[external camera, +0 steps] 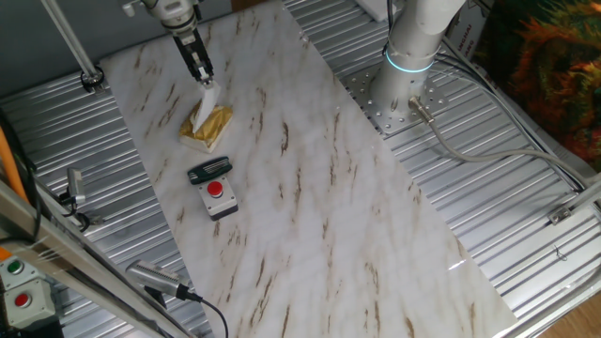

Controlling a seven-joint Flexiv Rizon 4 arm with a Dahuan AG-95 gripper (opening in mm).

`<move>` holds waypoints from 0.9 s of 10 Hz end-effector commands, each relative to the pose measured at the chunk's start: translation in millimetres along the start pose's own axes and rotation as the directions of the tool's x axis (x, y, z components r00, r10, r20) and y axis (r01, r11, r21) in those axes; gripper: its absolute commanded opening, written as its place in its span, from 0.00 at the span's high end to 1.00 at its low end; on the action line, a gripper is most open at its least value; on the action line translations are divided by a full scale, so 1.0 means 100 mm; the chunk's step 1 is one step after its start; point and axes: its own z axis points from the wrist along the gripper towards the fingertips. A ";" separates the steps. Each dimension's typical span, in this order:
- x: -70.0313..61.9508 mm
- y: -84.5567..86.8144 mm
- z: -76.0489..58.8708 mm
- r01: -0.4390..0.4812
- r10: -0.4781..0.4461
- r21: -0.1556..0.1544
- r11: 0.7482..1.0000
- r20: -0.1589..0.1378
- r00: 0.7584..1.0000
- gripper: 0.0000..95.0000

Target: Pull out a napkin

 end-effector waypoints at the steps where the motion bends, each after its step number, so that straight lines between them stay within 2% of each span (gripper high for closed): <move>1: 0.01 0.00 -0.02 0.000 0.000 0.007 1.000 -0.011 1.000 1.00; 4: 0.05 0.01 -0.04 -0.007 0.007 0.013 1.000 -0.022 1.000 1.00; 7: 0.15 0.07 -0.09 -0.012 0.014 0.042 0.999 -0.036 0.999 1.00; 9: 0.22 0.07 -0.12 -0.008 0.010 0.045 0.999 -0.042 0.999 1.00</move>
